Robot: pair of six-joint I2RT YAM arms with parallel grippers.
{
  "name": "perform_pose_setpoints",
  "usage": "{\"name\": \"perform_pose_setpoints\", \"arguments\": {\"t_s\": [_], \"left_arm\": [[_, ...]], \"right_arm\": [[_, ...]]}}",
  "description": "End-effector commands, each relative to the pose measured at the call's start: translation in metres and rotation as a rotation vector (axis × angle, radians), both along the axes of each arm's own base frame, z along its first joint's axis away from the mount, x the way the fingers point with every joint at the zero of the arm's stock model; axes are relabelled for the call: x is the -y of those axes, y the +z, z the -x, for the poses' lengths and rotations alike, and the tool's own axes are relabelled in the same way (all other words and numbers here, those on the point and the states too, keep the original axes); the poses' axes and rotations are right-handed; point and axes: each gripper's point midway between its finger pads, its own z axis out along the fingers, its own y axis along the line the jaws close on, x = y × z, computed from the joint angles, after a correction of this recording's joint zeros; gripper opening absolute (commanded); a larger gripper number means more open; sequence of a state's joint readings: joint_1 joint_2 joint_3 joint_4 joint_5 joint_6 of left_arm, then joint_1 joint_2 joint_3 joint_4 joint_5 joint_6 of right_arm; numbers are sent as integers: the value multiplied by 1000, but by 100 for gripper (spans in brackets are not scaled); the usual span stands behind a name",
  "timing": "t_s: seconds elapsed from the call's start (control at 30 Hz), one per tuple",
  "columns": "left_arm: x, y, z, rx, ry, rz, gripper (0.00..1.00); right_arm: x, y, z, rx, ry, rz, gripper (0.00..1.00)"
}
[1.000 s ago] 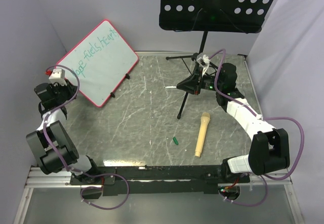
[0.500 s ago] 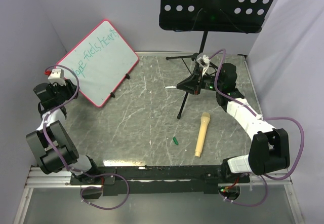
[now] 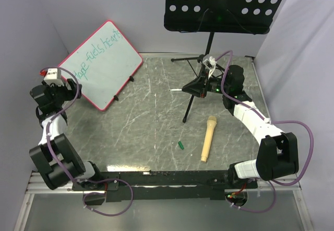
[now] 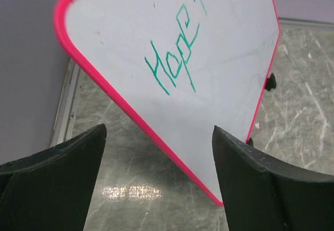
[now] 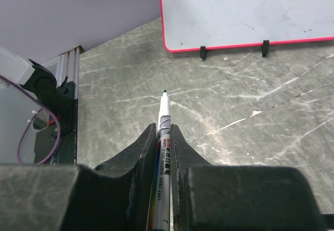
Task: Write a sentence on the whiteboard
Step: Pick up the pen cap from the center of the board.
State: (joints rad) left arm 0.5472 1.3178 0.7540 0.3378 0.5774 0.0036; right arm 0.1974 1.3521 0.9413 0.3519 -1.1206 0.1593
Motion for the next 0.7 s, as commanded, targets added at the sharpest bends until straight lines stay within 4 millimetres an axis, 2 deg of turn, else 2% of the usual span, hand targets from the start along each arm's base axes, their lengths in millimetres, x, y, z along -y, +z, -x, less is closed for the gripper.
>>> {"name": "perform_pose_setpoints", "arguments": {"t_s": [0.0,0.03,0.07,0.1,0.13,0.17,0.27,0.37,0.47,0.5,0.57,0.6,0.67], "left_arm": [[-6,37,12,92,58,-3,90],[-7,36,17,92,80,22,92],[-8,44,22,113,102,24,93],[-13,47,26,124,140,31,99],[-15,56,31,139,176,46,99],[-20,55,36,121,225,69,99],[-23,71,48,149,319,156,99],[-9,92,58,183,307,239,97],[6,109,69,171,333,422,97],[27,114,71,141,263,545,97],[55,123,74,119,140,619,97],[76,130,78,112,58,704,97],[115,134,84,68,-57,702,97]], "right_arm": [[1,9,0,66,18,-8,0],[1,8,-1,62,17,-8,0],[1,7,-2,59,17,-9,0],[1,7,-2,56,18,-9,0],[1,8,-2,59,17,-9,0],[1,7,-2,57,14,-7,0],[2,6,-2,66,12,3,0],[3,5,1,71,11,15,0],[4,9,6,71,14,17,0],[4,13,8,80,16,17,0],[5,15,13,87,20,27,0],[7,21,19,109,21,31,0],[11,22,32,124,26,60,0]]}}
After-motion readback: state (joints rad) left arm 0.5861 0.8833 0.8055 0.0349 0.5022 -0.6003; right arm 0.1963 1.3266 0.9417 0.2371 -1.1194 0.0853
